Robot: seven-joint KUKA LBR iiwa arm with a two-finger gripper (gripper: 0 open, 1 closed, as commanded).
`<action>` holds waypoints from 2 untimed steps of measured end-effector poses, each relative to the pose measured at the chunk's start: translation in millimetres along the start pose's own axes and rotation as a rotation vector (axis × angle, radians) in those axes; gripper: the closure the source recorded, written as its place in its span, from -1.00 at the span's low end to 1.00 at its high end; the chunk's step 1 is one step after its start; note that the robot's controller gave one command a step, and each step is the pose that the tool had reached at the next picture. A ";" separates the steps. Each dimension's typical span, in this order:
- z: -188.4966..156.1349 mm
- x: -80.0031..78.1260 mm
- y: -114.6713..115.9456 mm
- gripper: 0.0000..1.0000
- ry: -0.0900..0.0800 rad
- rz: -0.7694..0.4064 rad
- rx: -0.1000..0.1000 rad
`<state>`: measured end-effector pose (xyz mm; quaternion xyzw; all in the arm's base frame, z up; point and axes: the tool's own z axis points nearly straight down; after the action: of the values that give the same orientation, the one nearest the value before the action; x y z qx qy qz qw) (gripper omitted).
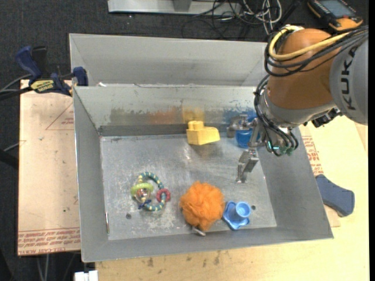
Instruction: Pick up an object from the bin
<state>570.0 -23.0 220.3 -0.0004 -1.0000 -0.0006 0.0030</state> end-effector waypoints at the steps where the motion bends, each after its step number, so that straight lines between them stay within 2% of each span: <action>1: -4.1 -1.5 0.0 -1.00 -0.008 0.000 0.000; 2: 26.9 8.1 24.5 -1.00 -0.012 0.079 0.001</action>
Offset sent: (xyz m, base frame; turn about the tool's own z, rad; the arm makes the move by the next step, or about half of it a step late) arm -0.0287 0.0747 -0.0861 0.2061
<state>561.7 1.5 193.5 -0.0400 -0.9992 0.0001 -0.0028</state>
